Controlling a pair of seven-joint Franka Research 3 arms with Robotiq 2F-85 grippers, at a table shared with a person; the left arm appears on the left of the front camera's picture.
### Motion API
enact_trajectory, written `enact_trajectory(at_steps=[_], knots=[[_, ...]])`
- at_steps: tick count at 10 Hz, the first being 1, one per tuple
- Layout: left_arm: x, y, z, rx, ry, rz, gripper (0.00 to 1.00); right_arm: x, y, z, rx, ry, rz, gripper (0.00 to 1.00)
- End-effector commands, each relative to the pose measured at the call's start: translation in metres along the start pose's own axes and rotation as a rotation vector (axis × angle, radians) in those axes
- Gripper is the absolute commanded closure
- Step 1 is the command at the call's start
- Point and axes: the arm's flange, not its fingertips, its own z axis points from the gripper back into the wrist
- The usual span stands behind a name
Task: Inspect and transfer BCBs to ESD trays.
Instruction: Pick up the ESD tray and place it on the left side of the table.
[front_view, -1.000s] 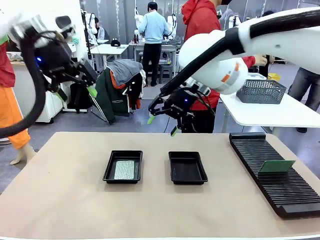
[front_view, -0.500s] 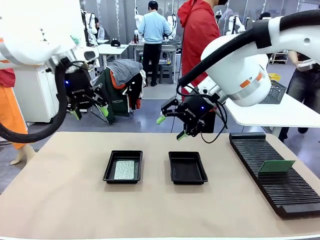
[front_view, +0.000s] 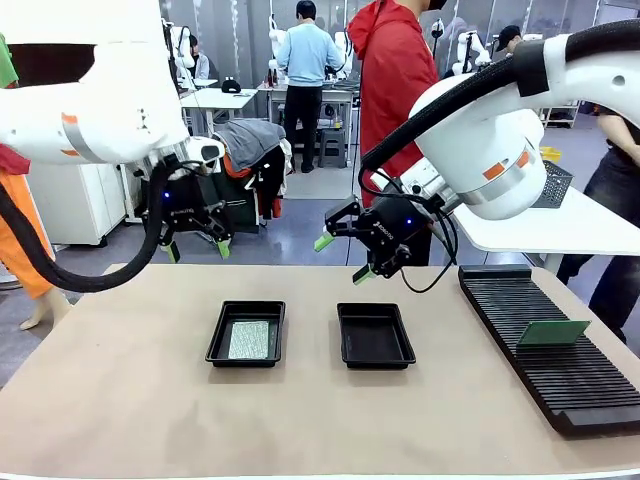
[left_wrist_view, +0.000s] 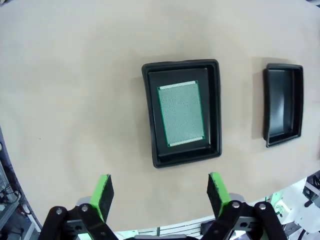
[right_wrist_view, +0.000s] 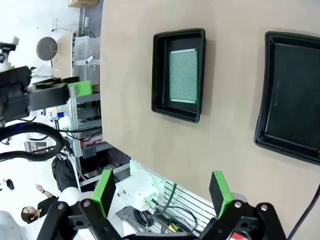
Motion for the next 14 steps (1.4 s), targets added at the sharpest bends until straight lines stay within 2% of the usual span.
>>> enact_trajectory(at_steps=[1, 7, 10, 14], knots=[[0.009, -0.004, -0.020, 0.045, -0.022, 0.026, 0.00, 0.001, 0.002, 0.001, -0.011, -0.001, -0.013, 0.00], [0.009, -0.011, -0.095, 0.077, 0.002, 0.058, 0.00, 0.001, 0.002, 0.001, -0.011, -0.001, -0.013, 0.00], [0.002, -0.013, -0.130, 0.055, 0.035, 0.069, 0.00, 0.001, 0.002, 0.001, -0.011, -0.001, -0.013, 0.00], [0.002, -0.012, -0.156, 0.057, -0.004, 0.093, 0.00, 0.001, 0.002, 0.001, -0.011, -0.001, -0.013, 0.00]])
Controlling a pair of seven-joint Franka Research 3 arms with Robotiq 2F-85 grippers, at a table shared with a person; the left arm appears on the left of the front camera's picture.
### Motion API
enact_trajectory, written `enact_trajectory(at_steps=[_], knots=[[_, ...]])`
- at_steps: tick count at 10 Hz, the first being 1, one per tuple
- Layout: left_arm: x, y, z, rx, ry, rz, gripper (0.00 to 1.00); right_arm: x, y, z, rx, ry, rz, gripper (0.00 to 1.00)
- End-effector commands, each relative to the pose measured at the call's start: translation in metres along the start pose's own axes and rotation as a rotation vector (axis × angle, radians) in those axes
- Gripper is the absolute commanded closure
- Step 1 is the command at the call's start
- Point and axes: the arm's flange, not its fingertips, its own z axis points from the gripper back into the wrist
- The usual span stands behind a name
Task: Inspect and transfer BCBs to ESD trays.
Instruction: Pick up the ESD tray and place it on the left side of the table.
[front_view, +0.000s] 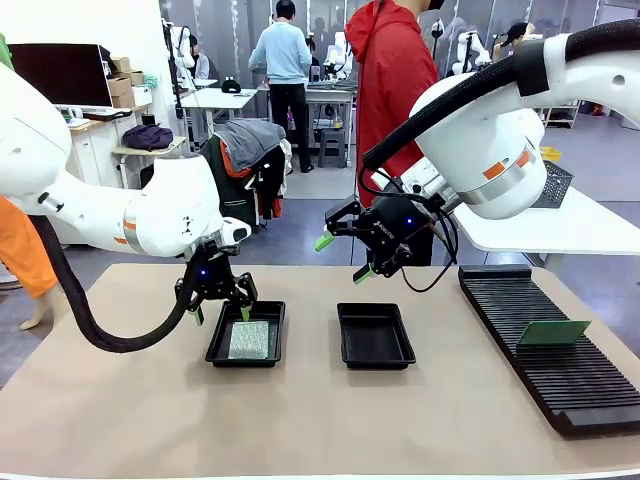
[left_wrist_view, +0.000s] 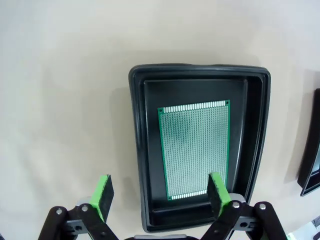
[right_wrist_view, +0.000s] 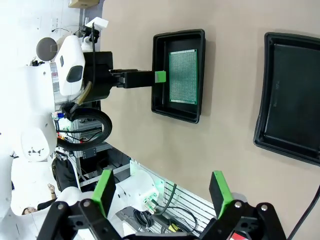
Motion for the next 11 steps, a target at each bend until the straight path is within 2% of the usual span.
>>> enact_trajectory(at_steps=[1, 6, 7, 11], knots=[[-0.003, 0.000, -0.013, 0.022, -0.031, 0.035, 0.00, 0.000, 0.002, 0.000, -0.011, 0.001, -0.012, 0.00], [0.000, 0.000, -0.028, 0.038, -0.023, 0.041, 0.00, 0.000, 0.002, 0.000, -0.011, 0.001, -0.012, 0.00], [-0.003, 0.005, -0.021, 0.017, 0.009, 0.021, 0.00, 0.000, 0.002, 0.000, -0.011, 0.001, -0.012, 0.00], [-0.003, 0.005, -0.021, 0.017, 0.009, 0.021, 0.00, 0.000, 0.002, 0.000, -0.011, 0.001, -0.012, 0.00]])
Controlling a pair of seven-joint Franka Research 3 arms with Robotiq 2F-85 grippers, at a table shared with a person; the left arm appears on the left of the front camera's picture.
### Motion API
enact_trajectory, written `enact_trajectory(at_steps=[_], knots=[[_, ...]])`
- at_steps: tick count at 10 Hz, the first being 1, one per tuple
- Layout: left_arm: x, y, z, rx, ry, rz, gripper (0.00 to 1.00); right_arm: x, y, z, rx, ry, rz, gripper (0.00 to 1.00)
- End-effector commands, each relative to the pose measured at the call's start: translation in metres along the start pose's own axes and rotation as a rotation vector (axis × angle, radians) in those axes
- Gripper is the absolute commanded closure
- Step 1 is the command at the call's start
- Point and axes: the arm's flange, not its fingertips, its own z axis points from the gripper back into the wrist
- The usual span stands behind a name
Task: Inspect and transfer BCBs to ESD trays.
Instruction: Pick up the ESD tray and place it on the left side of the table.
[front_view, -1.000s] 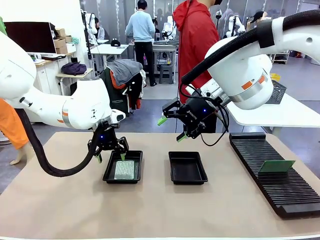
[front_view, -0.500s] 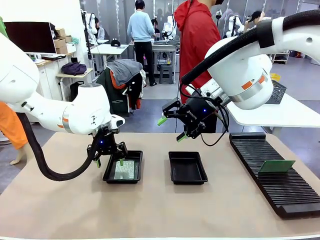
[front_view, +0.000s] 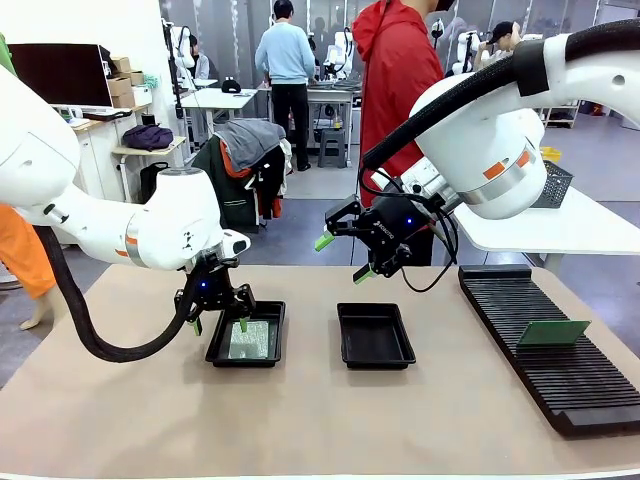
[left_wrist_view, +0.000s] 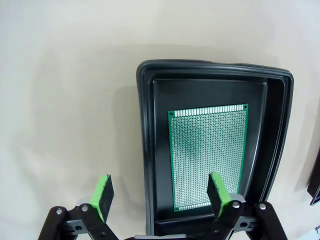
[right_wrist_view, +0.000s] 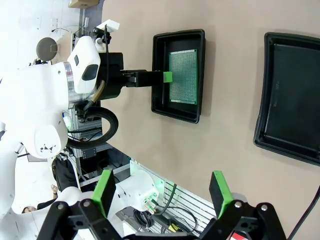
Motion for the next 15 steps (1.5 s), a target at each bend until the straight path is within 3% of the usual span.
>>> enact_trajectory(at_steps=[1, 6, 15], knots=[[-0.0003, 0.0006, 0.0018, 0.001, 0.000, 0.000, 0.00, 0.0000, 0.0021, 0.0000, -0.011, 0.001, -0.012, 0.00], [0.0031, 0.0017, -0.0008, 0.039, -0.014, 0.008, 0.13, 0.0000, 0.0021, 0.0000, -0.011, 0.001, -0.012, 0.00], [0.0071, -0.0030, 0.0058, 0.108, -0.014, 0.007, 0.56, 0.0000, 0.0021, 0.0000, -0.011, 0.001, -0.012, 0.00]])
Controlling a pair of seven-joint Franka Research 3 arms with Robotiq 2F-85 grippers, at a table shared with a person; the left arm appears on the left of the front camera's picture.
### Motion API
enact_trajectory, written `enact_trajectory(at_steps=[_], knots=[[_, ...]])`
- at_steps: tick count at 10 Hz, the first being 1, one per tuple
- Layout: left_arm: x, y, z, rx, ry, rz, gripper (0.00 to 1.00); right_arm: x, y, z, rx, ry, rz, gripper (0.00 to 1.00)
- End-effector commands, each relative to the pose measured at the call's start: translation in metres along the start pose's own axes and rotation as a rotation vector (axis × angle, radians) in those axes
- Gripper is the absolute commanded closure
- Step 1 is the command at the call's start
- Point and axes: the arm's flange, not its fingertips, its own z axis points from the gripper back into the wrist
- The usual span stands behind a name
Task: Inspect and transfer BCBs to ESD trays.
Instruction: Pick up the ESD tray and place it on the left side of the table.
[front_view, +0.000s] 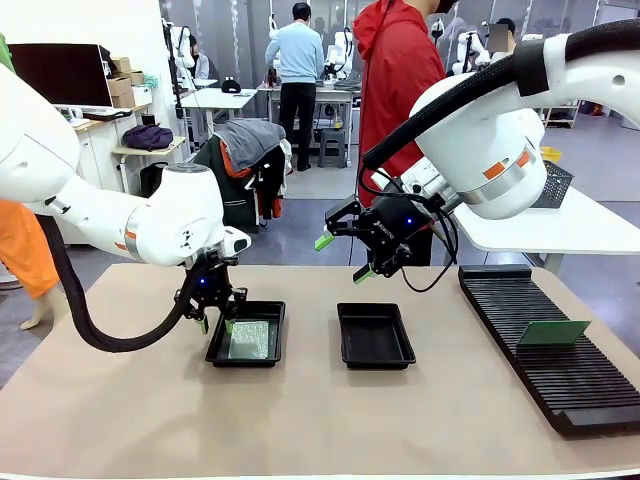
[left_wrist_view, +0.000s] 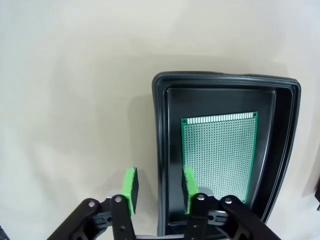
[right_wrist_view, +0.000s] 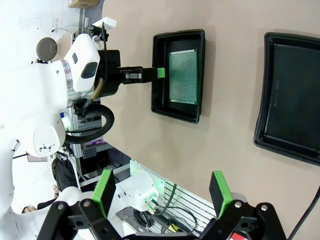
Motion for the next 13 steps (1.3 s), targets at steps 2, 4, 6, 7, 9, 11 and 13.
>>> enact_trajectory(at_steps=[2, 4, 6, 7, 9, 11, 13], knots=[[0.0040, -0.0052, -0.0001, 0.040, 0.014, 0.014, 0.66, 0.0000, 0.0021, 0.0000, -0.011, 0.001, -0.012, 0.00], [0.0051, -0.0046, -0.0010, 0.030, 0.013, 0.017, 0.76, 0.0000, 0.0021, 0.0000, -0.011, 0.001, -0.012, 0.00], [0.0050, -0.0040, -0.0032, 0.024, 0.015, 0.023, 0.86, 0.0000, 0.0021, 0.0000, -0.011, 0.001, -0.012, 0.00], [0.0048, -0.0042, -0.0046, 0.019, 0.014, 0.025, 0.90, 0.0000, 0.0021, 0.0000, -0.011, 0.001, -0.012, 0.00], [0.0042, -0.0045, -0.0064, 0.012, 0.018, 0.027, 1.00, 0.0000, 0.0021, 0.0000, -0.011, 0.001, -0.012, 0.00], [0.0033, -0.0049, -0.0083, 0.005, 0.026, 0.032, 1.00, 0.0000, 0.0021, 0.0000, -0.011, 0.001, -0.012, 0.00], [0.0026, -0.0068, -0.0079, 0.004, 0.031, 0.032, 1.00, 0.0000, 0.0021, 0.0000, -0.011, 0.001, -0.012, 0.00]])
